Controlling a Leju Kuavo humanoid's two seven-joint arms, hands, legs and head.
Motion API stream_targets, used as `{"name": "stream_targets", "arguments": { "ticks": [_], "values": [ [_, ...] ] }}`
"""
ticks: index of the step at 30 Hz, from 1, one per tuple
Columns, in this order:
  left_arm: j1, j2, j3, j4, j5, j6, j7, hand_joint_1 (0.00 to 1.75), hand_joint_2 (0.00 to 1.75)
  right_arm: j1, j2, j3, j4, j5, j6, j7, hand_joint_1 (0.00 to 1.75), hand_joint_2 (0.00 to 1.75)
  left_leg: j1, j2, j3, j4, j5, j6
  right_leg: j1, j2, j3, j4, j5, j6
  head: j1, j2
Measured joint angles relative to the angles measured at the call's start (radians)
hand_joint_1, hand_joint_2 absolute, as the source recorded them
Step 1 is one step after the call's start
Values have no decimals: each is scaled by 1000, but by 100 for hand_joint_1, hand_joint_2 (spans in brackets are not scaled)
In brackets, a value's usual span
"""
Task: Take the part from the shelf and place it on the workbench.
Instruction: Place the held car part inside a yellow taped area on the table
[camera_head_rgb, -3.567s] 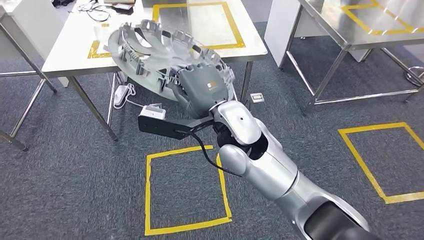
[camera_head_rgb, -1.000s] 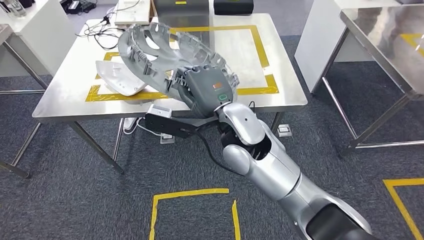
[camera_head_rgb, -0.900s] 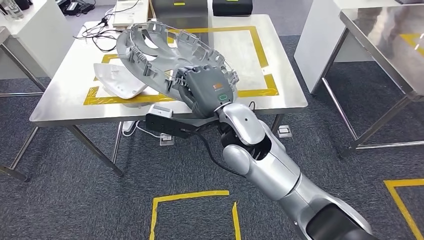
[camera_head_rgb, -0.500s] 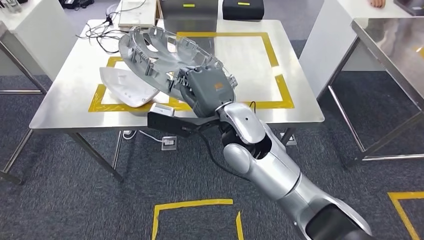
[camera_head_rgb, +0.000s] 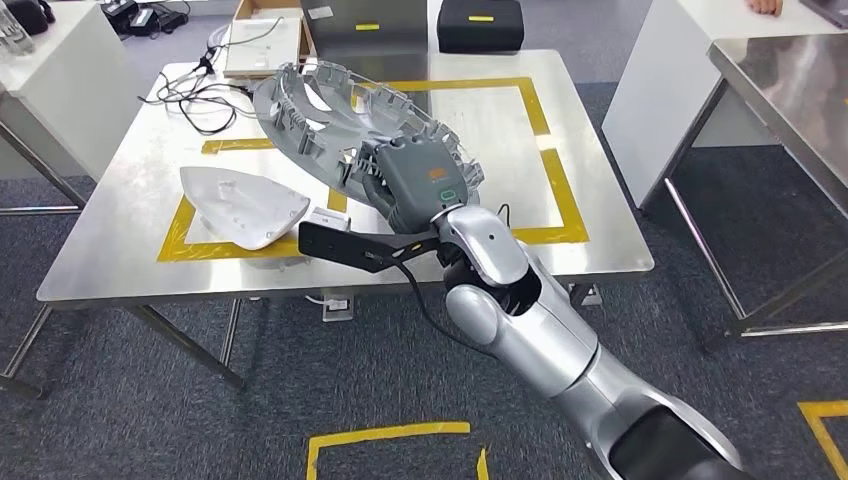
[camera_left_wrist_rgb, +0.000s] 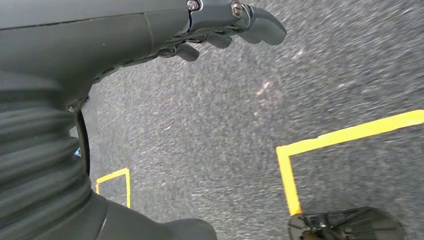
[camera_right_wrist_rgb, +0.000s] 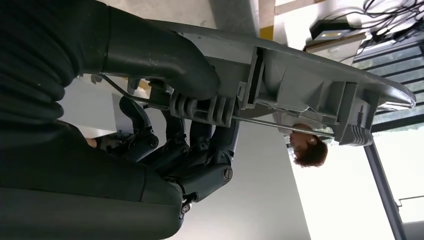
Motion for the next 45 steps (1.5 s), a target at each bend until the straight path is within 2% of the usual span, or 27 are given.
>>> {"name": "stream_targets", "arguments": {
  "ticks": [2,3,4,5,6,7,8,9,10,11,12,19,21,25,28,31,35,41,45],
  "values": [
    [3,1,0,0,0,0,1,0,175,0,0,0,4,-1,0,-5,175,175,2,0,-77,105,-35,-7,0,2,17,2,-18,-2,0,0],
    [5,2,0,0,1,0,1,0,175,0,0,0,7,-2,0,-7,175,175,3,1,-100,122,-38,-9,-1,4,27,4,-28,-1,-1,0],
    [7,4,0,0,2,1,1,0,175,1,0,0,11,-5,0,-8,175,175,4,1,-106,106,-19,-10,-2,5,39,6,-39,1,-1,0],
    [8,5,0,0,2,1,1,0,175,1,0,0,15,-7,0,-8,175,175,5,1,-96,59,19,-10,-3,6,53,8,-50,4,-1,0],
    [9,6,0,0,3,0,0,0,175,1,1,0,21,-10,0,-9,175,175,6,1,-79,-9,73,-12,-4,6,65,11,-62,8,-1,0],
    [10,6,0,1,4,-2,-2,0,175,0,2,0,28,-13,0,-10,175,175,6,2,-63,-71,110,-12,-5,6,73,16,-72,12,-1,0],
    [10,6,0,2,4,-5,-5,0,175,-3,3,1,36,-16,-1,-12,175,175,4,2,-51,-113,137,-7,-4,7,76,20,-81,17,-1,0],
    [11,7,0,2,4,-7,-7,0,175,-7,5,1,46,-21,-1,-14,175,175,3,2,-46,-134,149,0,-3,8,75,22,-88,23,-2,0],
    [12,7,0,2,4,-9,-9,0,175,-14,8,1,63,-27,-2,-17,175,175,1,1,-45,-135,142,8,-2,9,74,23,-91,28,-2,0],
    [12,6,0,2,3,-10,-12,0,175,-23,12,0,87,-35,-4,-19,175,175,1,1,-43,-134,148,14,-1,10,74,20,-94,30,-2,0],
    [13,5,0,3,3,-10,-14,0,175,-35,17,-1,119,-44,-7,-23,175,175,1,-1,-44,-135,150,15,-1,10,75,17,-93,30,-2,0],
    [9,3,0,3,-11,-10,-14,0,175,-125,53,-27,429,-101,-57,-80,175,175,2,-15,-42,-141,146,26,1,4,90,-5,-94,18,-1,0],
    [9,3,0,3,-12,-11,-13,0,175,-136,60,-34,492,-105,-66,-88,175,175,1,-15,-42,-141,145,28,1,3,90,-7,-94,21,-1,0],
    [8,4,0,2,-13,-12,-12,0,175,-147,69,-40,556,-105,-71,-95,175,175,0,-15,-41,-140,146,30,0,3,90,-8,-92,38,-2,0],
    [8,4,0,2,-15,-12,-12,0,175,-153,73,-44,581,-108,-72,-96,175,175,1,-15,-40,-140,149,31,0,3,90,-7,-91,44,-2,0],
    [7,4,0,2,-20,-17,-13,0,175,-169,82,-53,632,-132,-70,-112,175,175,2,-14,-38,-140,150,30,0,3,91,-6,-90,45,-2,0],
    [-3,3,-1,3,-27,-28,-18,0,175,-188,97,-76,778,-146,-111,-157,175,175,4,-15,-34,-140,151,28,0,1,95,-4,-91,44,-2,0],
    [-9,4,-4,3,-41,-39,-20,0,175,-175,108,-98,938,-151,-130,-207,175,175,4,-14,-32,-141,152,27,1,2,95,-3,-91,44,-2,0],
    [-10,4,-13,3,-48,-40,-12,0,175,-173,115,-103,982,-154,-123,-240,0,0,4,-14,-32,-141,152,27,1,2,94,-2,-91,43,-2,0]
  ]
}}
